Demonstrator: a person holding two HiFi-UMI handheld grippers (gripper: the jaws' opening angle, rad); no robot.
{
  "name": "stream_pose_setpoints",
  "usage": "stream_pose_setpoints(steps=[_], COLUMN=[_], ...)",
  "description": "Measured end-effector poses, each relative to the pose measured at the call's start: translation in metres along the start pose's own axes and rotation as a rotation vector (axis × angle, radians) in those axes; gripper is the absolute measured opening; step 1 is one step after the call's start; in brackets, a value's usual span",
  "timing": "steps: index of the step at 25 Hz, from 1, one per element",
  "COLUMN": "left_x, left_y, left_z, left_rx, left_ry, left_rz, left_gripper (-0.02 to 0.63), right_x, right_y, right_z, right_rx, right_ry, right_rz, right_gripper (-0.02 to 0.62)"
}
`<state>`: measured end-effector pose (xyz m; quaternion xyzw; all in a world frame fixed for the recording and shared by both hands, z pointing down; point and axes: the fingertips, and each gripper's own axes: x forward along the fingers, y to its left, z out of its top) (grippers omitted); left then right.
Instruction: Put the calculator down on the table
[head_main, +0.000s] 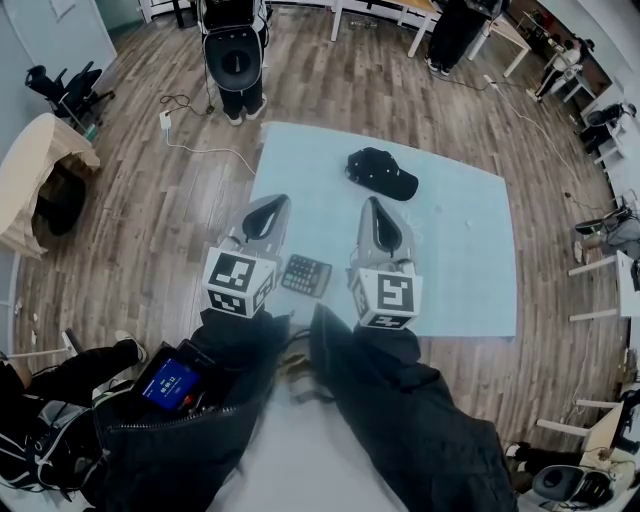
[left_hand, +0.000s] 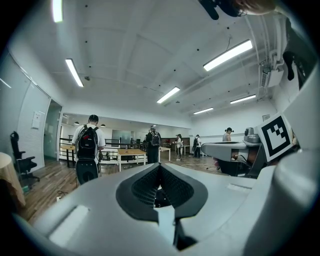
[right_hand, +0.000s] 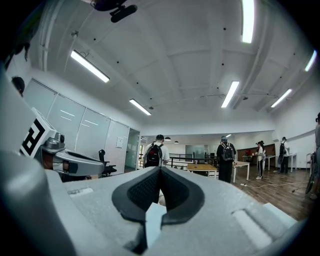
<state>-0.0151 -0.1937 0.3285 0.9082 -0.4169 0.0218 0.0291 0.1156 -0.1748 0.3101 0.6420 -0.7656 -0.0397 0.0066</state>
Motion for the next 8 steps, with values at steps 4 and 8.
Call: stream_pose_setpoints(steps=[4, 8], left_x=[-0.0002, 0.0008], left_y=[-0.0006, -0.0036], left_z=[-0.0013, -0.0055], left_rx=[-0.003, -0.011], left_ry=[-0.001, -0.005], left_rz=[0.003, 0.013], left_gripper=[0.003, 0.003], right_x=[-0.0013, -0.0041], right_y=[-0.0014, -0.0062], right_z=[-0.0013, -0.0072], right_rx=[0.0, 0.003], right_ry=[0.002, 0.007], right_rz=[-0.002, -0.004], right_gripper=[-0.002, 0.0])
